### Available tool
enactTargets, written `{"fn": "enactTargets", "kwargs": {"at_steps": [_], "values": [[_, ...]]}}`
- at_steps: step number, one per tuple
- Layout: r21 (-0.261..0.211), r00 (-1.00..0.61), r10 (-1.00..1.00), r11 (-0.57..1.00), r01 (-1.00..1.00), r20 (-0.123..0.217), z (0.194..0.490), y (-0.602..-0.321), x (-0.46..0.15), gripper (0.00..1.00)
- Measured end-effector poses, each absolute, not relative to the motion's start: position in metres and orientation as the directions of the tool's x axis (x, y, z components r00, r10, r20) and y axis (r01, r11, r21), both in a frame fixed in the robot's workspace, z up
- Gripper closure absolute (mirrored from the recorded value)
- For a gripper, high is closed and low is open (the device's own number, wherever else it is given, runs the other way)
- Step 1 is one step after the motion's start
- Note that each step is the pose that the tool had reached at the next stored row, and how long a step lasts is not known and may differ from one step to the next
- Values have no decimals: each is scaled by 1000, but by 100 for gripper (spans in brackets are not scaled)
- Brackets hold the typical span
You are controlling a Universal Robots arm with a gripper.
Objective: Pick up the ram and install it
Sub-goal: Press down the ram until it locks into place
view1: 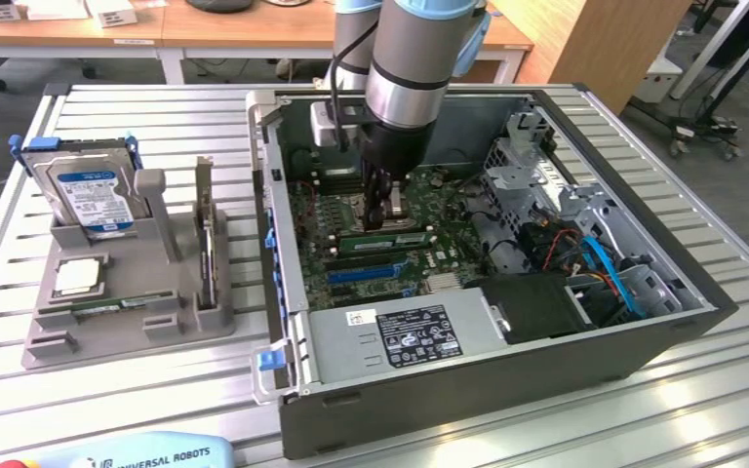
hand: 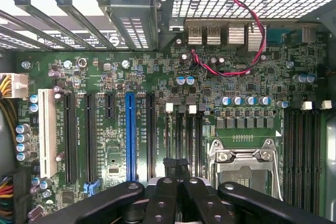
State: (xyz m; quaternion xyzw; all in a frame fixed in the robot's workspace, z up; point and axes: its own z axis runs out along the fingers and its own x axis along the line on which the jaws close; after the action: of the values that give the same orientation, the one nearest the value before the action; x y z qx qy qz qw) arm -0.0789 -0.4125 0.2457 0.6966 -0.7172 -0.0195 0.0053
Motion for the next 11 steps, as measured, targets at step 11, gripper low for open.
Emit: {"fn": "enactTargets", "kwargs": {"at_steps": [11], "values": [[35, -29, -999, 29, -999, -19, 242, -413, -79, 90]]}}
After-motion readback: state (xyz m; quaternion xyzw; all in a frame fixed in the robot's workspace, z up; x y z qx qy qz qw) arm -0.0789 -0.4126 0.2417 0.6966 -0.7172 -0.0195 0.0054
